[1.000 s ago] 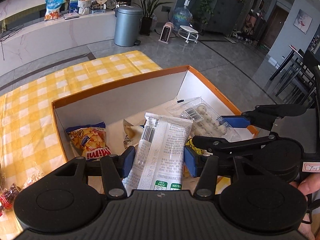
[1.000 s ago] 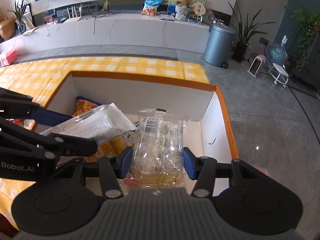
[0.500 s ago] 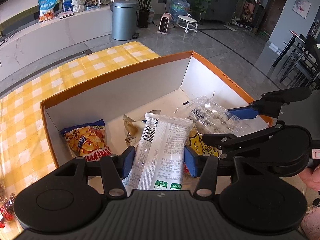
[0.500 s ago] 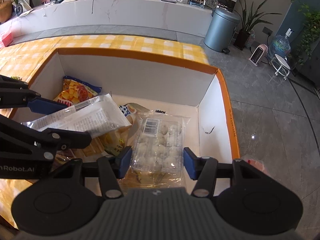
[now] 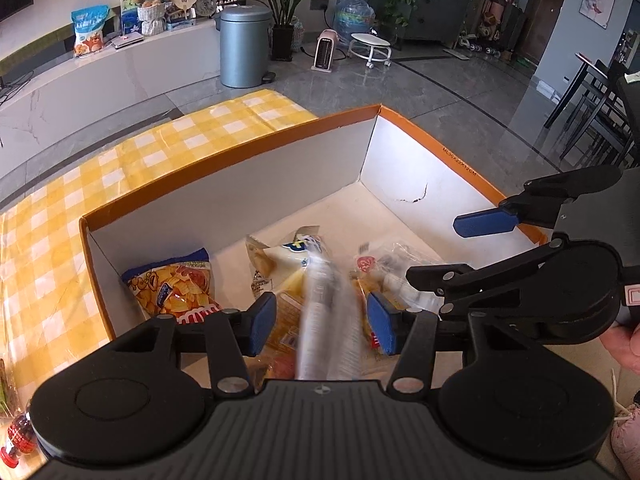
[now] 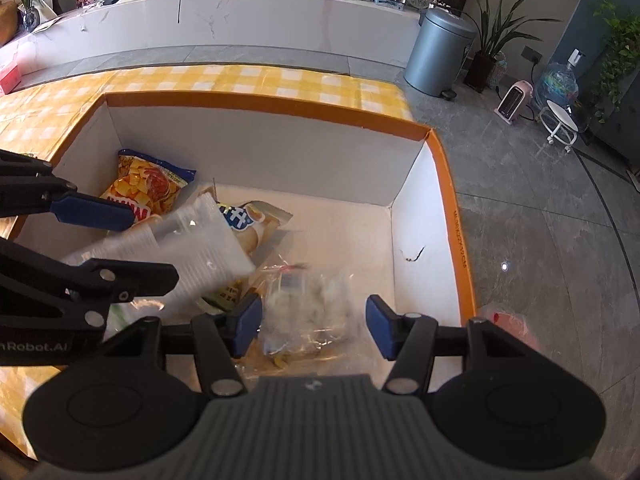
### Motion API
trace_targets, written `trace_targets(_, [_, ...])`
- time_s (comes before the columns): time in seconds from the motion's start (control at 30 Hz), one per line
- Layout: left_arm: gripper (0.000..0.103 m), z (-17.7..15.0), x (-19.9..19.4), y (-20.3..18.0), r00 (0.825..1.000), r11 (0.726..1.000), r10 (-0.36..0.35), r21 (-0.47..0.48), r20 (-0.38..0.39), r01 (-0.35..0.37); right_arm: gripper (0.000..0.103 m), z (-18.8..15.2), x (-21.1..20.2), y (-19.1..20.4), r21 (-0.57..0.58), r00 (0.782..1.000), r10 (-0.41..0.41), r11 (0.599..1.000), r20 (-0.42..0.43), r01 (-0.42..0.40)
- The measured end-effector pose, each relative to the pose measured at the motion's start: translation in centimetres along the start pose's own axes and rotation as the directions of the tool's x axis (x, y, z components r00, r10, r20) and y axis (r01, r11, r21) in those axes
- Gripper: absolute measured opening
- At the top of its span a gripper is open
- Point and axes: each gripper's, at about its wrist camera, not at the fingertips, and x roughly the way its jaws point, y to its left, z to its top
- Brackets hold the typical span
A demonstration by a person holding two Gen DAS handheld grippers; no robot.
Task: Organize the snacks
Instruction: 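Open both tools to drop the pack and packet into the box, then move both tools back over the remaining snacks on the table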
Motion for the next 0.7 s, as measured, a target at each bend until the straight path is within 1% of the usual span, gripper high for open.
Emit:
trace_targets(0.07, [0.063, 0.1, -0.1, 0.0, 1.000, 1.000, 0.001, -0.002, 0.006, -0.001, 0.057, 0.1, -0.3, -0.1, 0.000, 1.000, -0.003, 1.000, 0.009, 0.003])
trace_targets(0.13, [0.068, 0.1, -0.4, 0.1, 1.000, 1.000, 0.002, -0.006, 0.017, -0.002, 0.057, 0.3, -0.6, -0.1, 0.001, 1.000, -0.007, 1.000, 0.016, 0.007])
trace_targets(0.2, [0.070, 0.1, -0.7, 0.2, 1.000, 1.000, 0.000, -0.015, 0.029, 0.000, 0.057, 0.3, -0.9, -0.2, 0.003, 1.000, -0.013, 1.000, 0.025, 0.013])
trace_targets(0.4, [0.072, 0.1, -1.9, 0.2, 0.998, 1.000, 0.007, -0.018, 0.061, -0.006, 0.059, 0.3, -1.6, -0.2, 0.021, 0.999, -0.028, 0.999, 0.047, 0.027])
trace_targets(0.7, [0.072, -0.4, -3.9, 0.5, 0.998, 1.000, 0.019, -0.026, 0.066, -0.017, 0.059, -0.1, -3.2, 0.8, 0.005, 0.998, -0.035, 0.999, 0.059, 0.035])
